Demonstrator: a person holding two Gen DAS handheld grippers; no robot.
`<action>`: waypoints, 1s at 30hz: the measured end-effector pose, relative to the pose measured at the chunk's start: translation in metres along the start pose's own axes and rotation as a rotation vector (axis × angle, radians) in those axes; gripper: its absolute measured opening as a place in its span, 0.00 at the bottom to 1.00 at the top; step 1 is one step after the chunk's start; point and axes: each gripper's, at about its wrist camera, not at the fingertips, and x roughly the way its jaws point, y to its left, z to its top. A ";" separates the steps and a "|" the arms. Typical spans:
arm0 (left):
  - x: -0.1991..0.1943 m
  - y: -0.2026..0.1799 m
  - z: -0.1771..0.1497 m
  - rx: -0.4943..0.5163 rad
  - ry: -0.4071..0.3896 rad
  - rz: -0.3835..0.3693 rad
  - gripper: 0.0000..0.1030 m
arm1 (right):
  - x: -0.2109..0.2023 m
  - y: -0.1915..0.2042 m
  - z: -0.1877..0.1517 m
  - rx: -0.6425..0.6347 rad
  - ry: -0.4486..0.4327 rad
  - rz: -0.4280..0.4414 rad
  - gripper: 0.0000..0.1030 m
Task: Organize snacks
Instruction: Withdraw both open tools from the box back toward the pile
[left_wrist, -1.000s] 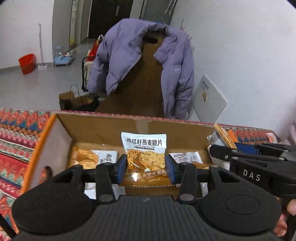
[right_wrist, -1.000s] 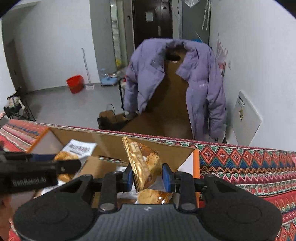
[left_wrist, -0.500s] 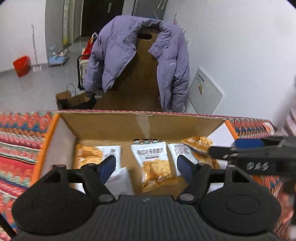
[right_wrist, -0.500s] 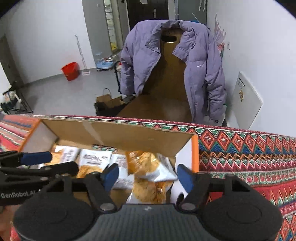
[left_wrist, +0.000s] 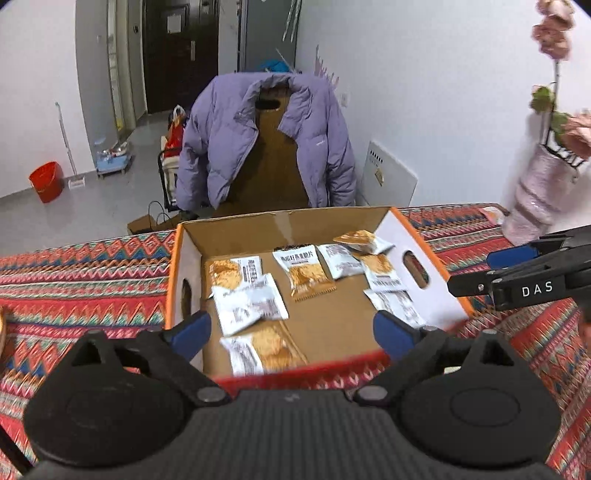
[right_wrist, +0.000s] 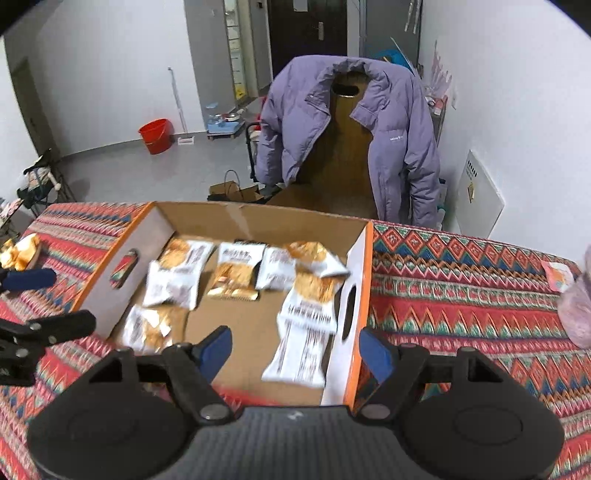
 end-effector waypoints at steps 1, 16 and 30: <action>-0.011 -0.002 -0.006 0.002 -0.007 -0.001 0.94 | -0.009 0.001 -0.006 0.002 -0.009 0.008 0.73; -0.139 -0.011 -0.109 -0.050 -0.109 -0.020 0.98 | -0.118 0.023 -0.121 -0.021 -0.127 0.115 0.80; -0.245 -0.018 -0.278 -0.101 -0.317 0.019 1.00 | -0.182 0.053 -0.275 -0.045 -0.304 0.142 0.85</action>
